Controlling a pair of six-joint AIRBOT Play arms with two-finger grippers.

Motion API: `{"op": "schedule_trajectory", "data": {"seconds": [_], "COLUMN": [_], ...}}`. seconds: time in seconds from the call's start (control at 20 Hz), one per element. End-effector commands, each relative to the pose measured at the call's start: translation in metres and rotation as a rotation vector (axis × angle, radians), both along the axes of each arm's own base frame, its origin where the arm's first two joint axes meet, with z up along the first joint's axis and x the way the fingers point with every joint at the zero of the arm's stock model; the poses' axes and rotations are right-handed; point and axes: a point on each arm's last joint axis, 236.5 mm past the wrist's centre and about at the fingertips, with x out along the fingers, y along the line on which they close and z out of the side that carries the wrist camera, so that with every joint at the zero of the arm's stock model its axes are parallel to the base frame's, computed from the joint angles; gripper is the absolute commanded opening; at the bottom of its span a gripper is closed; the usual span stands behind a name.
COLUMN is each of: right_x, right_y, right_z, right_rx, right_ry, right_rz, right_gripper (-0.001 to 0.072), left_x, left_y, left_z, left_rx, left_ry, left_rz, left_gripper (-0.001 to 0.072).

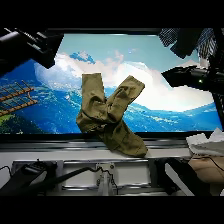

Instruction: Fold the clothes and pants, and hang the long-sleeved shirts on hangers.

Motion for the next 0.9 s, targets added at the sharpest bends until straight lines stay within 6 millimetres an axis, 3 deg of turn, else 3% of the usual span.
{"op": "schedule_trajectory", "data": {"seconds": [0.0,0.1,0.2,0.35,0.4,0.5,0.65,0.85], "right_x": [0.0,0.0,0.0,0.0,0.0,0.0,0.0,0.0], "right_y": [0.0,0.0,0.0,0.0,0.0,0.0,0.0,0.0], "right_z": [0.0,0.0,0.0,0.0,0.0,0.0,0.0,0.0], "right_rx": [0.0,0.0,0.0,0.0,0.0,0.0,0.0,0.0], "right_ry": [0.0,0.0,0.0,0.0,0.0,0.0,0.0,0.0], "right_rz": [0.001,0.001,0.001,0.001,0.001,0.001,0.001,0.001], "right_gripper": [0.047,0.047,0.047,0.047,0.047,0.047,0.0469,0.047], "left_x": [0.0,-0.005,-0.014,-0.041,-0.052,-0.071,-0.089,-0.102], "left_y": [0.0,-0.004,-0.01,-0.017,-0.019,-0.028,-0.037,-0.032], "left_z": [0.002,-0.005,-0.025,-0.078,-0.099,-0.133,-0.18,-0.231], "left_rx": [-0.003,0.0,0.035,0.131,0.134,0.098,0.02,-0.022], "left_ry": [-0.006,0.028,0.107,0.324,0.422,0.561,0.672,0.708], "left_rz": [0.001,-0.02,-0.063,-0.149,-0.17,-0.214,-0.235,-0.199], "left_gripper": [0.0412,0.0412,0.0412,0.0392,0.032,0.032,0.032,0.032]}}
